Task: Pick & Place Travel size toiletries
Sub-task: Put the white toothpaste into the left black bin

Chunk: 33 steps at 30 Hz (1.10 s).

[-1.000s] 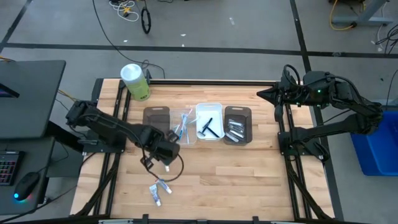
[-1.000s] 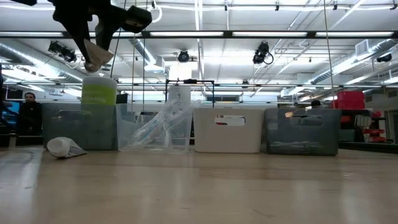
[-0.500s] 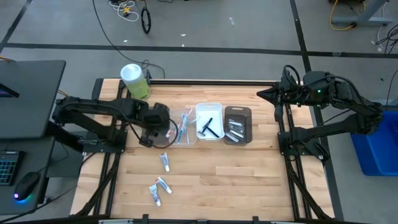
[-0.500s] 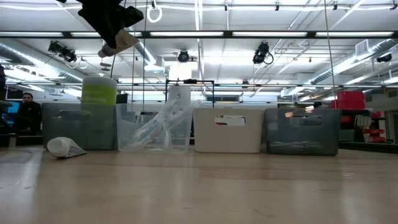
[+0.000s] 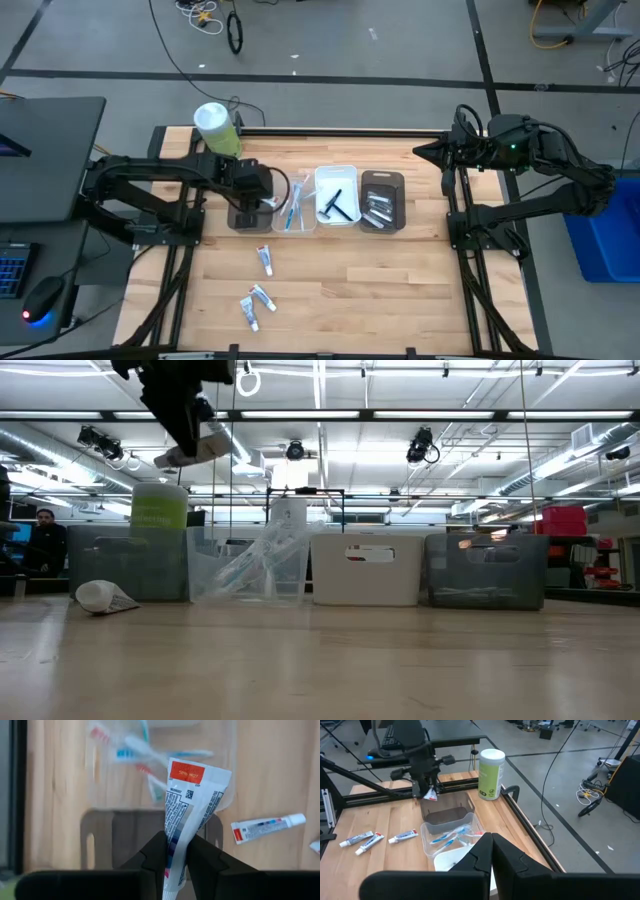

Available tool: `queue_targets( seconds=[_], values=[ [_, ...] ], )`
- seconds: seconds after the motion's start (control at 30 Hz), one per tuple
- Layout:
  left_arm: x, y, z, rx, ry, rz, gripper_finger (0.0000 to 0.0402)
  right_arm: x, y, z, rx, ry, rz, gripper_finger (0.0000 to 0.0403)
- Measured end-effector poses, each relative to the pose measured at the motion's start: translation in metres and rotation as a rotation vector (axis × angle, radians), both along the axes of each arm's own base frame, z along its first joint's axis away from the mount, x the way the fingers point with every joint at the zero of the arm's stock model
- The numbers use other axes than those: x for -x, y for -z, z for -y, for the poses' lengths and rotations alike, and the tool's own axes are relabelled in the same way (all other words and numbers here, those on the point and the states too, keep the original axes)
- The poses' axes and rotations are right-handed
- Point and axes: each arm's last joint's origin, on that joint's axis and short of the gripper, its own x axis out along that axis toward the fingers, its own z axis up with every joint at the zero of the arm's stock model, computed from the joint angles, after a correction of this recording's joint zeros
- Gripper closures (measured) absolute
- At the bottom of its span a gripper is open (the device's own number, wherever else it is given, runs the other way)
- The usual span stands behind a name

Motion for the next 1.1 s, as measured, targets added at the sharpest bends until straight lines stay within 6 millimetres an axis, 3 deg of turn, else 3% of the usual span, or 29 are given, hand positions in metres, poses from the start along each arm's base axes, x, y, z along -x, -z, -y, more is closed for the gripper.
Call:
queue_targets(
  seconds=[0.67, 1.1],
  values=[
    [0.018, 0.081, -0.019, 0.031, -0.434, -0.113, 0.0328, 0.0, 0.0, 0.0, 0.019, -0.009, -0.006, 0.0389],
    [0.017, 0.086, -0.022, 0.037, -0.469, -0.085, 0.0328, 0.0, 0.0, 0.0, 0.022, -0.011, -0.007, 0.0389]
  ],
)
